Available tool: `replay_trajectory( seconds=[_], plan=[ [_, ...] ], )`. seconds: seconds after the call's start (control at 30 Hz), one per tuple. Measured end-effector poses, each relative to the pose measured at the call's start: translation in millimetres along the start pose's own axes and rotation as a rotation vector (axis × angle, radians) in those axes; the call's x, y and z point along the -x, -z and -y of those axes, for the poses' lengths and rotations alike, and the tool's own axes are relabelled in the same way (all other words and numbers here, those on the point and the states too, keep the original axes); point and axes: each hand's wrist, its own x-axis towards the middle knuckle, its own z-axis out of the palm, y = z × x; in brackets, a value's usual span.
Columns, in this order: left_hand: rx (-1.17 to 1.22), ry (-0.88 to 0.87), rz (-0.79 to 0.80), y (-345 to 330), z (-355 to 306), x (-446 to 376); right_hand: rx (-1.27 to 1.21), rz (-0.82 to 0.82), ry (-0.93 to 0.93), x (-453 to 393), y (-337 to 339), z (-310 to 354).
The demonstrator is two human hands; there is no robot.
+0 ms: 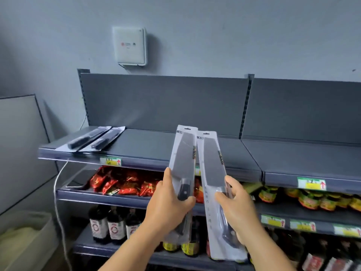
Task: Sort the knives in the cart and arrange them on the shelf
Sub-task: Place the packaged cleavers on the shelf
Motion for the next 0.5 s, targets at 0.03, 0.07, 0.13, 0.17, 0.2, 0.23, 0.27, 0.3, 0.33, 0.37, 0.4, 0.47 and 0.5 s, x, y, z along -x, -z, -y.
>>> replay_trajectory(
  seconds=[0.03, 0.07, 0.13, 0.17, 0.2, 0.23, 0.27, 0.3, 0.33, 0.37, 0.4, 0.47, 0.5],
  plan=[
    [-0.006, 0.007, -0.015, 12.0, 7.9, -8.3, -0.003, 0.019, 0.017, -6.1, -16.1, 6.1],
    [-0.016, 0.014, -0.031, 23.6, 15.8, -16.6, 0.000, 0.034, 0.028, -12.8, -32.0, 11.0],
    [-0.050, 0.037, -0.060, 44.6, 30.5, -33.2, 0.027, 0.064, 0.039, -25.8, -62.1, 20.1],
    [-0.071, 0.052, -0.072, 54.1, 37.6, -41.3, 0.044, 0.083, 0.041, -32.8, -76.1, 24.7],
    [-0.090, 0.071, -0.083, 63.1, 44.3, -49.3, 0.056, 0.102, 0.038, -40.0, -89.7, 28.4],
    [-0.105, 0.086, -0.094, 71.3, 50.9, -57.4, 0.067, 0.120, 0.038, -46.8, -102.7, 32.6],
    [-0.120, 0.099, -0.106, 78.7, 56.8, -65.9, 0.080, 0.135, 0.042, -53.9, -114.9, 36.3],
    [-0.138, 0.112, -0.115, 85.6, 61.9, -74.4, 0.090, 0.149, 0.051, -61.2, -126.4, 39.9],
    [-0.157, 0.131, -0.121, 91.9, 66.7, -83.4, 0.103, 0.164, 0.059, -69.5, -137.8, 42.7],
    [-0.178, 0.155, -0.126, 97.6, 71.8, -93.2, 0.112, 0.176, 0.073, -79.0, -149.1, 44.3],
    [-0.194, 0.181, -0.128, 103.0, 76.1, -102.6, 0.120, 0.187, 0.083, -88.7, -159.8, 45.2],
    [-0.228, 0.224, -0.128, 112.3, 83.3, -121.6, 0.137, 0.217, 0.086, -108.7, -180.5, 46.4],
    [-0.251, 0.238, -0.129, 116.1, 86.7, -132.0, 0.142, 0.235, 0.085, -119.6, -190.3, 46.6]
  ],
)
